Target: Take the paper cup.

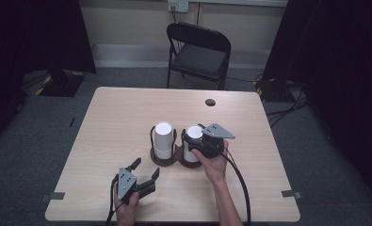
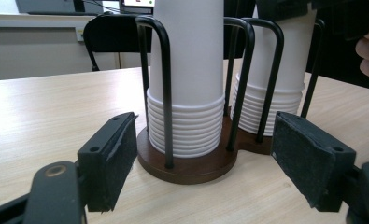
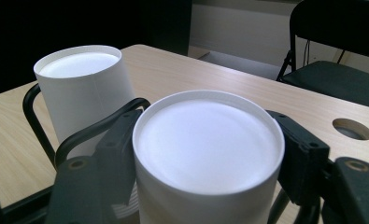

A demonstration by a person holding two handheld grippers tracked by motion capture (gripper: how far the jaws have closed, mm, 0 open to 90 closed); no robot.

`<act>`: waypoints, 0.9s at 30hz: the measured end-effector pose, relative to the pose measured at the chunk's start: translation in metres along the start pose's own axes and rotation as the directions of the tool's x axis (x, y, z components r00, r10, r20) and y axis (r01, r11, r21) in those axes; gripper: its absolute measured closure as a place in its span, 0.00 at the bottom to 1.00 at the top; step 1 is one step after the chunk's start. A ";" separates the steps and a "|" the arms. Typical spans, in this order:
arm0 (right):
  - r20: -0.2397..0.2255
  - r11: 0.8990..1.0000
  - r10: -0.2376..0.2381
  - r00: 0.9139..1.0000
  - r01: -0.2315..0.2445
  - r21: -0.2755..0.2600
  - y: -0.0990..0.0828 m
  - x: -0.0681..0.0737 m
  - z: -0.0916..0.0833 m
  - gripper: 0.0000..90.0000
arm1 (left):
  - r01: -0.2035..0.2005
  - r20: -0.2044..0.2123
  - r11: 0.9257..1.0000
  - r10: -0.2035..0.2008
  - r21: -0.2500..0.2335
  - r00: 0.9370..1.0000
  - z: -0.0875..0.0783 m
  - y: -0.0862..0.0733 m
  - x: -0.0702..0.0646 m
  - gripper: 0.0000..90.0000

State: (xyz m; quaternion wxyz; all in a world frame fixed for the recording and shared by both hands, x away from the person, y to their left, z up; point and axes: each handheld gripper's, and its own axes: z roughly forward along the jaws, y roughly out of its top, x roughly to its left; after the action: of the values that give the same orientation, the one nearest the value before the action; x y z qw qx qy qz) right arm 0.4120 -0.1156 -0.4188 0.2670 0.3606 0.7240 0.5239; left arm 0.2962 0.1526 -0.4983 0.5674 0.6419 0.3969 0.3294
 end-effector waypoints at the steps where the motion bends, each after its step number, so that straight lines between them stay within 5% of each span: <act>1: 0.000 1.000 0.000 1.000 0.000 0.000 0.000 0.000 0.000 0.36 | -0.002 0.000 1.000 0.002 0.003 1.000 0.000 0.000 0.000 0.25; 7: -0.007 0.999 0.014 1.000 -0.014 -0.029 0.009 -0.002 -0.003 0.37 | -0.005 0.040 1.000 0.004 0.015 0.999 0.002 0.001 0.002 0.19; 27: -0.017 0.998 0.037 0.999 -0.038 -0.059 0.026 -0.006 -0.014 0.37 | -0.010 0.018 1.000 0.010 0.011 1.000 0.001 0.000 0.000 0.17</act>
State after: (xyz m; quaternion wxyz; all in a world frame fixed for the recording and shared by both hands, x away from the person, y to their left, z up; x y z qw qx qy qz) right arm 0.4115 -0.1234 -0.3895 0.2620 0.3619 0.7034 0.5528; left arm 0.2969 0.1518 -0.4980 0.5655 0.6499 0.3905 0.3245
